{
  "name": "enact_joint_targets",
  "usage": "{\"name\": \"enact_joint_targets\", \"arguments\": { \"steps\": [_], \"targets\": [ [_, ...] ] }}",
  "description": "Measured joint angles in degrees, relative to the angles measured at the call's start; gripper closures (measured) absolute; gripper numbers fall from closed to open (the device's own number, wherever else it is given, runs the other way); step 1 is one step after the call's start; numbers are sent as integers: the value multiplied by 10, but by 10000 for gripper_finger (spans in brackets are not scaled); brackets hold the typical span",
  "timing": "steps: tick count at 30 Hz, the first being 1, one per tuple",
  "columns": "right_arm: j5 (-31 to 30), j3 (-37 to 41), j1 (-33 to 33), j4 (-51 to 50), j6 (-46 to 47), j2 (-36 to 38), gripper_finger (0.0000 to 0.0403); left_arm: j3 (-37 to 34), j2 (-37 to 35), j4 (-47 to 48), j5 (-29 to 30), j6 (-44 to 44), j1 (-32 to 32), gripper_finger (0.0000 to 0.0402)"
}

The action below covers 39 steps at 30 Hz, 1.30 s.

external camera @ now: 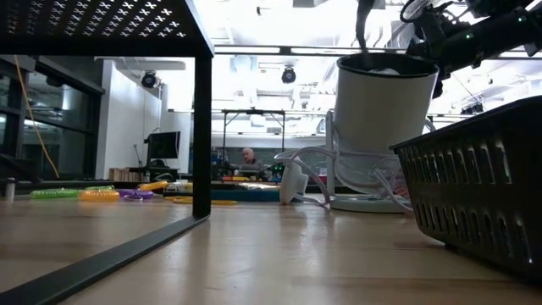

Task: Pick & Place Office Desk Supplies
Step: Put the black rubberband into the gray bin

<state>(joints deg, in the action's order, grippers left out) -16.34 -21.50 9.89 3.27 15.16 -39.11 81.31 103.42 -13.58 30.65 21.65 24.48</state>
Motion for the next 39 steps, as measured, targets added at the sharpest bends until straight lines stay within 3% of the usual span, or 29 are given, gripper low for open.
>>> {"name": "enact_joint_targets", "arguments": {
  "steps": [5,28,31,36,39],
  "targets": [
    [0,0,0,0,0,0,311,0,5,-29,-24,-1,-16,401],
    [6,0,0,1,6,0,311,0,5,-39,-26,5,-17,401],
    [67,0,0,7,41,0,311,0,5,-39,-26,7,-17,401],
    [232,0,-1,25,48,0,311,0,5,-39,-24,8,-17,401],
    [277,0,-17,47,54,0,311,0,5,-39,-24,8,-17,401]
  ]
}}
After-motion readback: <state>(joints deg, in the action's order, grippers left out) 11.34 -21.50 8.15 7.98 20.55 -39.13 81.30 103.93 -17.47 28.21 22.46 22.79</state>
